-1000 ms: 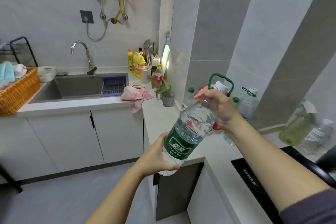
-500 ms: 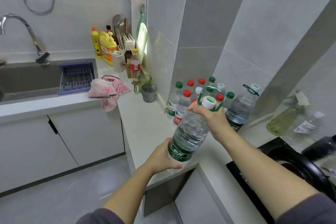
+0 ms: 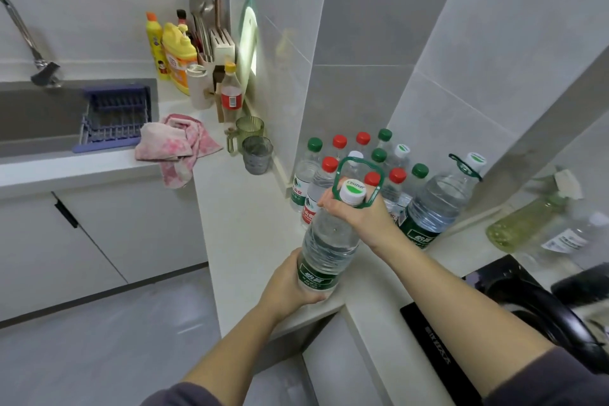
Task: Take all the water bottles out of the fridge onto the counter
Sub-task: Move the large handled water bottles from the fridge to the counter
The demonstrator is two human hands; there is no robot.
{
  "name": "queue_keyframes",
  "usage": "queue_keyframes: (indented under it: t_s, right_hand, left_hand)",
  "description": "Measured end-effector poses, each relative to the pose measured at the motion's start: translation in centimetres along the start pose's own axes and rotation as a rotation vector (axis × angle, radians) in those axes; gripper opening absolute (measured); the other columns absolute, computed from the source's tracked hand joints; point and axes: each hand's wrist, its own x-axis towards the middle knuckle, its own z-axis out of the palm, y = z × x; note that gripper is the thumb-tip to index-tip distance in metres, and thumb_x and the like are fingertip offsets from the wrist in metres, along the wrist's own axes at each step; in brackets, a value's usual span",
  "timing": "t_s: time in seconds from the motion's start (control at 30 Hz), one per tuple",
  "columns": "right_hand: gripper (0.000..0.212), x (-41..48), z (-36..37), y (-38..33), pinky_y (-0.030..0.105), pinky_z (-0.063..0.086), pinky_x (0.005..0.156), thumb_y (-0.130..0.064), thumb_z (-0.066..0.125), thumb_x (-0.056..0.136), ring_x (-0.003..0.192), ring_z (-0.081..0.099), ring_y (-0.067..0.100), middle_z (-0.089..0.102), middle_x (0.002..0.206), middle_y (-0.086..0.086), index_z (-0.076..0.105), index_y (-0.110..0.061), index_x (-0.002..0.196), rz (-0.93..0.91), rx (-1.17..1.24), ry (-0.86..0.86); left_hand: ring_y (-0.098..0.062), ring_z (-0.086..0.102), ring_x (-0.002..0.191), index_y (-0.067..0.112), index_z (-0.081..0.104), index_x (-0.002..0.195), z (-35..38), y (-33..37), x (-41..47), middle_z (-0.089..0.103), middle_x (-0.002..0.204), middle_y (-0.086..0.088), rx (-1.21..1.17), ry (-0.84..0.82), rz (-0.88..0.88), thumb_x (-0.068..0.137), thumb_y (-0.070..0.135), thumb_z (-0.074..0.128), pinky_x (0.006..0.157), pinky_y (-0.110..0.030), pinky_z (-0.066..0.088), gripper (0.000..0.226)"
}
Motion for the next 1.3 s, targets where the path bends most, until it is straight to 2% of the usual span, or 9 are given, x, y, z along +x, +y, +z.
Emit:
queue_keyframes:
  t_s: [0.13,0.23,0.37,0.43,0.63,0.77,0.93,1.1,1.3]
  right_hand:
    - [0.004,0.6,-2.4,0.7,0.033,0.054,0.081,-0.013,0.067,0.077,0.087,0.066,0.023,0.070,0.092,0.023,0.066,-0.010,0.078,0.001,-0.035,-0.051]
    - [0.003,0.9,-4.4,1.2,0.028,0.056,0.081,-0.012,0.067,0.077,0.088,0.067,0.016,0.072,0.092,0.014,0.068,-0.010,0.080,0.004,-0.042,-0.046]
    - [0.005,1.1,-7.6,1.9,0.028,0.055,0.081,-0.011,0.067,0.075,0.089,0.067,0.016,0.072,0.090,0.006,0.068,-0.015,0.078,0.009,-0.049,-0.030]
    - [0.007,1.0,-9.4,2.1,0.025,0.054,0.080,-0.018,0.070,0.073,0.089,0.067,0.016,0.073,0.091,0.006,0.068,-0.014,0.079,0.015,-0.066,-0.020]
    - [0.021,1.4,-13.6,2.9,0.034,0.056,0.087,-0.034,0.071,0.069,0.097,0.067,0.026,0.072,0.098,0.013,0.069,-0.018,0.083,0.035,-0.139,0.015]
    - [0.014,1.1,-15.1,2.5,0.024,0.052,0.084,-0.022,0.074,0.082,0.094,0.066,0.004,0.071,0.099,0.000,0.068,-0.019,0.095,0.141,-0.228,0.000]
    - [0.050,0.5,-15.5,1.9,0.036,0.048,0.102,-0.059,0.069,0.072,0.110,0.062,0.005,0.070,0.113,-0.012,0.066,-0.029,0.113,0.234,-0.396,-0.067]
    - [0.039,1.0,-15.6,0.8,0.047,0.049,0.101,-0.038,0.070,0.084,0.110,0.064,0.019,0.069,0.114,0.008,0.064,-0.011,0.112,0.180,-0.398,-0.107]
    - [0.029,2.1,-15.8,1.4,0.023,0.048,0.094,-0.024,0.073,0.087,0.105,0.063,-0.001,0.070,0.111,-0.012,0.066,-0.023,0.115,0.192,-0.378,-0.047]
  left_hand:
    - [0.006,0.060,0.098,0.038,0.048,0.118,1.5,0.8,1.1,0.063,0.108,0.021,-0.012,0.010,0.007,0.055,0.035,0.088,0.080,-0.016,0.049,0.075]
    - [0.012,0.058,0.097,0.040,0.047,0.117,3.1,1.6,2.4,0.062,0.105,0.024,-0.016,-0.003,0.029,0.056,0.039,0.087,0.077,-0.008,0.045,0.073]
    - [0.007,0.059,0.106,0.036,0.045,0.131,6.0,2.5,4.0,0.063,0.118,0.023,-0.044,-0.014,0.053,0.056,0.045,0.088,0.089,-0.022,0.050,0.087]
    - [0.008,0.058,0.109,0.036,0.042,0.135,7.4,3.3,4.7,0.061,0.121,0.025,-0.074,-0.028,0.068,0.055,0.045,0.088,0.092,-0.019,0.049,0.093]
    - [0.006,0.057,0.111,0.038,0.047,0.126,10.4,5.3,6.7,0.062,0.120,0.020,-0.108,-0.023,0.104,0.056,0.032,0.090,0.094,-0.021,0.048,0.082]
    - [-0.001,0.058,0.114,0.032,0.045,0.133,11.7,5.0,7.9,0.060,0.125,0.015,-0.082,-0.033,0.084,0.051,0.038,0.090,0.096,-0.035,0.051,0.094]
    - [-0.006,0.047,0.124,0.024,0.033,0.144,11.3,4.6,8.3,0.048,0.137,0.008,0.026,-0.075,0.083,0.051,0.039,0.091,0.108,-0.029,0.040,0.110]
    - [-0.010,0.052,0.119,0.029,0.038,0.139,11.6,4.7,8.0,0.052,0.131,0.007,0.059,-0.014,0.016,0.051,0.049,0.087,0.102,-0.034,0.046,0.103]
    - [-0.020,0.056,0.112,0.013,0.046,0.131,12.4,5.2,8.8,0.054,0.123,-0.003,0.127,0.095,-0.076,0.057,0.045,0.088,0.095,-0.032,0.048,0.091]
